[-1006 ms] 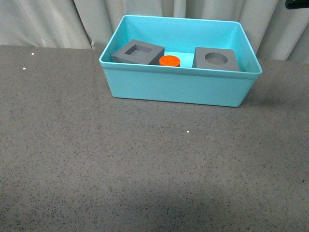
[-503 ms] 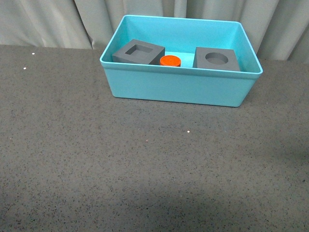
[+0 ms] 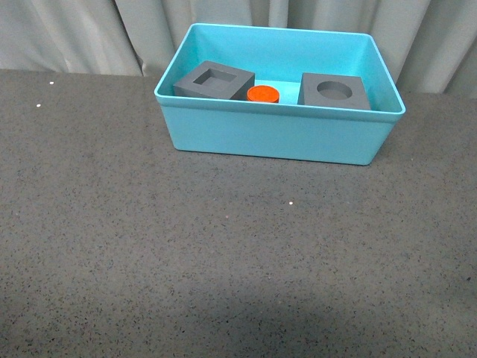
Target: Place gray and orange parts in blue box
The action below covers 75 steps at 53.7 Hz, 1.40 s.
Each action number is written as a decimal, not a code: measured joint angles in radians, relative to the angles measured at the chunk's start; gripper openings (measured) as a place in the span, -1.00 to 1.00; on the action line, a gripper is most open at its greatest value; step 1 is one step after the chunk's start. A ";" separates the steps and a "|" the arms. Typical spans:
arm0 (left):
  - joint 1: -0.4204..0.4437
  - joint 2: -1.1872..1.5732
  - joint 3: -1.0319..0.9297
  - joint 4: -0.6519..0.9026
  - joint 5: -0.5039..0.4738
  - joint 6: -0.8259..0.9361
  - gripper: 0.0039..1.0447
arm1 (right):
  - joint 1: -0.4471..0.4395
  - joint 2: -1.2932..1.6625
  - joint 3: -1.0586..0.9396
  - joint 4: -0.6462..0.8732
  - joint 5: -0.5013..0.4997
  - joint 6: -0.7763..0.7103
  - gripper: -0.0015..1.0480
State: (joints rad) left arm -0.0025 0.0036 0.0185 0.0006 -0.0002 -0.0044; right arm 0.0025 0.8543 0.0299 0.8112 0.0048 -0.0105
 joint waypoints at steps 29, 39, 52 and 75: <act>0.000 0.000 0.000 0.000 0.000 0.000 0.88 | 0.000 -0.420 -0.026 -0.378 -0.003 0.000 -0.99; 0.000 0.000 0.000 0.000 0.000 0.000 0.88 | 0.000 -0.509 -0.026 -0.463 -0.003 0.000 -0.99; 0.000 0.000 0.000 0.000 0.000 0.000 0.88 | 0.000 -0.618 -0.026 -0.571 -0.003 0.000 -0.99; 0.000 0.000 0.000 0.000 0.000 0.000 0.88 | 0.000 -0.849 -0.025 -0.807 -0.006 0.000 -0.99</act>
State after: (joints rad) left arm -0.0025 0.0032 0.0185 0.0006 -0.0006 -0.0040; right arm 0.0025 0.0051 0.0051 0.0040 -0.0017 -0.0105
